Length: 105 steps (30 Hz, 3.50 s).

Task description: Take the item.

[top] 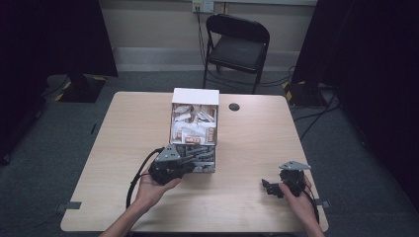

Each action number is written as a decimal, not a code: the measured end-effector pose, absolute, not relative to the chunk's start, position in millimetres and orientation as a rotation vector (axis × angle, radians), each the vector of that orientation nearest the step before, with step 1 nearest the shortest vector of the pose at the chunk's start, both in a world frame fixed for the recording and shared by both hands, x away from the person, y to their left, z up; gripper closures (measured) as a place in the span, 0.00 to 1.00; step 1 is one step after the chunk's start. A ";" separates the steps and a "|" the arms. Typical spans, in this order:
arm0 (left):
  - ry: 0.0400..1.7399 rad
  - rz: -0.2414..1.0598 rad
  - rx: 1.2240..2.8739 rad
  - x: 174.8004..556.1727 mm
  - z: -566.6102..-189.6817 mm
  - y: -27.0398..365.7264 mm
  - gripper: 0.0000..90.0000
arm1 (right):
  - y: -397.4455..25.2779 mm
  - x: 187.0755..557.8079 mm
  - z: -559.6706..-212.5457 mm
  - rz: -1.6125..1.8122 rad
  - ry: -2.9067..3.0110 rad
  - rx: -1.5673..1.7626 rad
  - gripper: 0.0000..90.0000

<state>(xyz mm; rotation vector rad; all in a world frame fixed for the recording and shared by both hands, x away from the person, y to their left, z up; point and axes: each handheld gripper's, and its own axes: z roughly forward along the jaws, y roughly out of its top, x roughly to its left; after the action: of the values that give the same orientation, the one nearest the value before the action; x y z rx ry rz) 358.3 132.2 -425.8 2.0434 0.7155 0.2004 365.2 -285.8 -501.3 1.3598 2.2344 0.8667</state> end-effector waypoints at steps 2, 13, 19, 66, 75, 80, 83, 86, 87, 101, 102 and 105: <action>0.711 0.190 2.045 360.0 -426.3 130.4 0.92 | -285.8 365.2 -501.3 0.867 2.235 1.360 0.00; 0.685 0.208 2.035 357.2 -434.9 127.6 0.95 | -285.8 365.2 -501.3 0.867 2.235 1.359 0.00; 0.728 0.210 2.014 355.5 -439.9 135.7 0.94 | -285.8 365.2 -501.3 0.867 2.235 1.359 0.00; 0.764 0.151 1.916 361.5 -442.4 141.8 1.00 | -285.7 365.1 -501.3 0.867 2.235 1.359 0.00; 0.750 0.140 1.881 359.0 -433.3 148.3 1.00 | -285.7 365.1 -501.3 0.868 2.236 1.359 0.00; 0.742 0.139 1.884 357.4 -432.0 148.5 1.00 | -285.7 365.1 -501.3 0.868 2.236 1.359 0.00; 0.741 0.146 1.883 356.5 -430.9 148.5 1.00 | -285.8 365.1 -501.3 0.867 2.236 1.359 0.00; 0.740 0.141 1.881 356.3 -430.0 148.8 1.00 | -285.7 365.1 -501.3 0.868 2.236 1.359 0.00; 0.737 0.141 1.876 355.6 -428.7 149.0 1.00 | -285.7 365.1 -501.3 0.868 2.236 1.359 0.00; 0.718 0.142 1.855 350.4 -417.1 154.1 1.00 | -285.8 365.1 -501.3 0.867 2.236 1.359 0.00; 0.718 0.142 1.855 350.4 -417.1 154.1 1.00 | -285.8 365.1 -501.3 0.867 2.236 1.359 0.00; 0.715 0.149 1.857 348.8 -415.7 153.1 1.00 | -285.8 365.2 -501.3 0.867 2.236 1.359 0.00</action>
<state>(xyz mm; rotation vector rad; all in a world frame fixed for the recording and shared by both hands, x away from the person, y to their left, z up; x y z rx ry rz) 348.8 153.1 -415.7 1.8571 0.7154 0.1492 365.2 -285.8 -501.3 1.3587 2.2359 0.8674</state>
